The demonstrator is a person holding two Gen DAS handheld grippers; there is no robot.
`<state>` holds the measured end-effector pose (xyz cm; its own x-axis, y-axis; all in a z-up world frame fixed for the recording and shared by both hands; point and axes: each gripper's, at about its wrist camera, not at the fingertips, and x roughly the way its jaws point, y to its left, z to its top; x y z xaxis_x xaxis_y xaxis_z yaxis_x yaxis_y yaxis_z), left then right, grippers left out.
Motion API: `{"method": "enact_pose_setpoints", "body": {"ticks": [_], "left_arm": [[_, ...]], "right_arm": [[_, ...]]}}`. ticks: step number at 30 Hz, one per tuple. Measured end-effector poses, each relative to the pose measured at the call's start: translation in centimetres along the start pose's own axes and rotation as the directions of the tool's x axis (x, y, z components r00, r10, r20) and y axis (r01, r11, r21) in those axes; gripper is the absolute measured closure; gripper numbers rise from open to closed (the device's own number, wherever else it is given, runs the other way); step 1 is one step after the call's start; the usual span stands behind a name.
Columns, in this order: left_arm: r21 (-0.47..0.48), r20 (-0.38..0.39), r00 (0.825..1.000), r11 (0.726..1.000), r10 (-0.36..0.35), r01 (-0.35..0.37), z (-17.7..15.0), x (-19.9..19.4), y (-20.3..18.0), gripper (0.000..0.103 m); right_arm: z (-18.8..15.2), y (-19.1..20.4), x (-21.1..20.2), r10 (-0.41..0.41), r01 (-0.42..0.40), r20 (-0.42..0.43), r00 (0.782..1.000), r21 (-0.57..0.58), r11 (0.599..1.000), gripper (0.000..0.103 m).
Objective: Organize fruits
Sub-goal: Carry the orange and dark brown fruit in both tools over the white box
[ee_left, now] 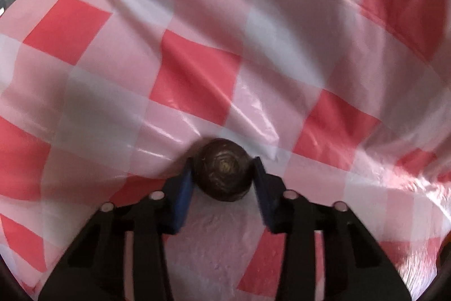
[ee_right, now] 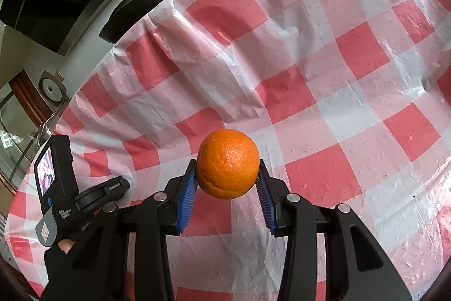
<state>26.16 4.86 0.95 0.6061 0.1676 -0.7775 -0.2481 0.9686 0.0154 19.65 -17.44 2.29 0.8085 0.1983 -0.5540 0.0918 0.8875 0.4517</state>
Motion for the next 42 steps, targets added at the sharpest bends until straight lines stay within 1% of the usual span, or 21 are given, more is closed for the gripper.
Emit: {"method": "enact_pose_setpoints", "body": {"ticks": [2, 5, 7, 9, 12, 15, 17, 20, 21, 23, 25, 27, 29, 31, 32, 34, 36, 38, 42], "left_arm": [[-0.005, 0.013, 0.999, 0.999, -0.037, 0.038, -0.6, -0.8, 0.3, 0.063], [-0.003, 0.066, 0.996, 0.998, -0.060, 0.061, -1.8, -3.7, 0.4, 0.063], [0.019, 0.098, 0.991, 0.996, -0.088, 0.086, -3.2, -6.3, 0.0, 0.063], [0.052, 0.108, 0.988, 0.993, -0.112, 0.107, -5.0, -8.3, -0.4, 0.063], [0.098, 0.097, 0.987, 0.988, -0.131, 0.121, -7.6, -9.8, -1.0, 0.063], [0.097, 0.061, 0.986, 0.984, -0.156, 0.149, -9.3, -10.2, -0.9, 0.063], [0.090, 0.073, 0.986, 0.986, -0.147, 0.140, -9.8, -10.8, -0.5, 0.063], [0.065, 0.096, 0.984, 0.988, -0.149, 0.143, -10.8, -12.1, 1.4, 0.063], [0.061, 0.100, 0.984, 0.988, -0.145, 0.139, -10.7, -12.5, 1.2, 0.063], [0.047, 0.104, 0.986, 0.990, -0.134, 0.129, -11.3, -13.0, 2.2, 0.063], [0.028, 0.107, 0.986, 0.992, -0.129, 0.127, -12.4, -13.9, 3.5, 0.063], [0.010, 0.111, 0.987, 0.993, -0.118, 0.117, -13.6, -15.1, 4.9, 0.063], [-0.018, 0.122, 0.986, 0.993, -0.117, 0.120, -14.9, -16.5, 6.6, 0.063], [-0.020, 0.139, 0.985, 0.994, -0.102, 0.106, -16.2, -17.5, 7.6, 0.063], [-0.021, 0.147, 0.985, 0.995, -0.096, 0.100, -16.9, -18.1, 8.1, 0.063], [-0.034, 0.147, 0.983, 0.993, -0.106, 0.112, -17.8, -18.9, 9.1, 0.063], [-0.046, 0.147, 0.982, 0.991, -0.119, 0.127, -18.7, -19.6, 10.1, 0.063], [-0.037, 0.156, 0.982, 0.992, -0.110, 0.117, -19.5, -20.6, 10.7, 0.063], [-0.024, 0.158, 0.981, 0.993, -0.111, 0.117, -20.8, -22.2, 12.0, 0.063]], "right_arm": [[0.0, -0.1, 0.0, 0.003, -0.003, 0.000, 1.000, 0.002, 1.000, 0.062], [0.0, -0.1, -0.1, 0.009, -0.009, -0.004, 1.000, 0.000, 1.000, 0.062], [0.0, -0.1, 0.1, 0.012, -0.012, -0.010, 1.000, -0.003, 1.000, 0.062], [-0.1, 0.0, 0.2, 0.013, -0.013, -0.018, 1.000, -0.008, 1.000, 0.062], [-0.1, 0.0, 0.2, 0.019, -0.019, -0.024, 1.000, -0.013, 1.000, 0.062], [0.0, 0.0, 0.5, 0.025, -0.025, -0.034, 0.999, -0.013, 1.000, 0.062], [0.0, 0.0, 0.6, 0.031, -0.032, -0.037, 0.999, -0.012, 0.999, 0.062], [0.0, -0.3, 0.7, 0.052, -0.052, -0.045, 0.998, 0.004, 0.999, 0.062], [0.0, -0.3, 0.8, 0.060, -0.059, -0.050, 0.997, 0.006, 0.998, 0.062], [0.0, -0.1, 0.8, 0.069, -0.069, -0.055, 0.996, -0.005, 0.998, 0.062], [-0.1, 0.4, 0.9, 0.069, -0.071, -0.059, 0.996, -0.025, 0.997, 0.062], [-0.2, 0.4, 0.7, 0.097, -0.099, -0.078, 0.992, -0.018, 0.995, 0.062], [-0.4, -0.3, -0.1, 0.112, -0.110, -0.084, 0.990, 0.029, 0.994, 0.062], [-1.4, -1.0, -1.5, 0.125, -0.116, -0.111, 0.986, 0.084, 0.990, 0.062], [-2.0, -1.0, -2.2, 0.129, -0.119, -0.117, 0.985, 0.088, 0.989, 0.062], [-3.4, 0.0, -4.1, 0.128, -0.124, -0.117, 0.985, 0.041, 0.991, 0.062], [-4.6, 0.9, -5.9, 0.146, -0.145, -0.117, 0.982, 0.013, 0.989, 0.062], [-5.7, 1.6, -7.6, 0.157, -0.159, -0.117, 0.981, -0.006, 0.987, 0.062], [-8.9, 3.1, -10.5, 0.176, -0.186, -0.166, 0.970, -0.050, 0.981, 0.062]]}}
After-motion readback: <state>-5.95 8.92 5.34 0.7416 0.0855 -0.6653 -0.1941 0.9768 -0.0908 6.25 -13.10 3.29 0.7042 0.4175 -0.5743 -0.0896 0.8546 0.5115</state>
